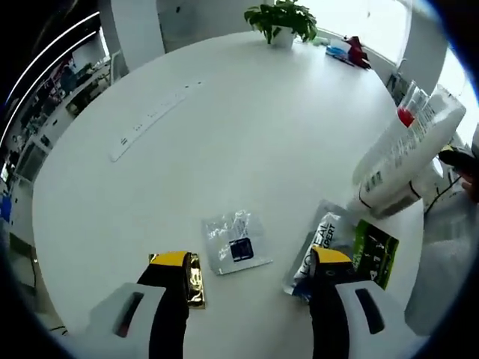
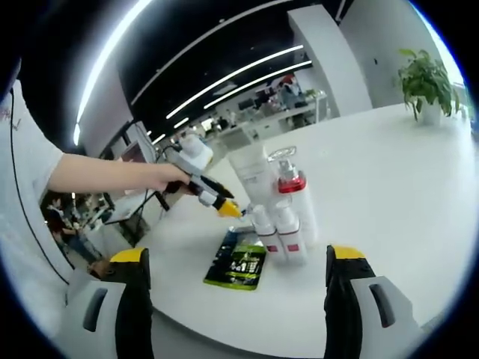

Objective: Arrange the skincare products in the storage area until every visible bottle or jar stands upright without overlapping.

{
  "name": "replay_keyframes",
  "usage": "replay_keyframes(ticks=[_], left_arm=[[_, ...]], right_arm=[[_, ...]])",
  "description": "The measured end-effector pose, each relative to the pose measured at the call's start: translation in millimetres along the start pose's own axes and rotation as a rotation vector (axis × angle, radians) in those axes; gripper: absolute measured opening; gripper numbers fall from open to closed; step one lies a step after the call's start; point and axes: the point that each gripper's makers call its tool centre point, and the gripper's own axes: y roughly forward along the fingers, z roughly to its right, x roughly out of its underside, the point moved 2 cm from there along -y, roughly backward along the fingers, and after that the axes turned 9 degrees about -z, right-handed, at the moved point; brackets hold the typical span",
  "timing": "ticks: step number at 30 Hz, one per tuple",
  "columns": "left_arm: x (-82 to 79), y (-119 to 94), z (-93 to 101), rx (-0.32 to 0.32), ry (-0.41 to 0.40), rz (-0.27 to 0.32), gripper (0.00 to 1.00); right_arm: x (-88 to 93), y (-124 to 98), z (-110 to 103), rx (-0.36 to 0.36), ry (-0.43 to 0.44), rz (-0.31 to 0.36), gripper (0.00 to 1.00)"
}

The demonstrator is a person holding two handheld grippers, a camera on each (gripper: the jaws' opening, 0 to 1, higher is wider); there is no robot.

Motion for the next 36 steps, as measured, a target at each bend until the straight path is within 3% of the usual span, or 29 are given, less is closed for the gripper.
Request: replay_keyframes(ticks=[12,18,25,29,36], left_arm=[[-4.0,22,-9.1,-0.018,0.005,-0.080,0.61],[-1.0,22,0.7,-0.024,0.004,-0.125,0.58],[-7.9,32,-6.7,-0.029,-0.011,-0.142,0.56],[-3.1,33,-6.7,-0.023,-0.015,-0.151,0.56],[-3.8,35,-15.9,-0.018,-0.020,-0.150,0.48]], right_arm=[[-0.5,-1,2,0.010,0.016,0.008,0.96],[-1.2,-1,3,0.016,0.028,0.014,0.96],[-2.4,-2,5,0.024,0.037,0.024,0.96],[-2.1,-1,5,0.021,0.040,0.021,0.96],[-2.5,-1,5,0.022,0.047,0.023,0.96]])
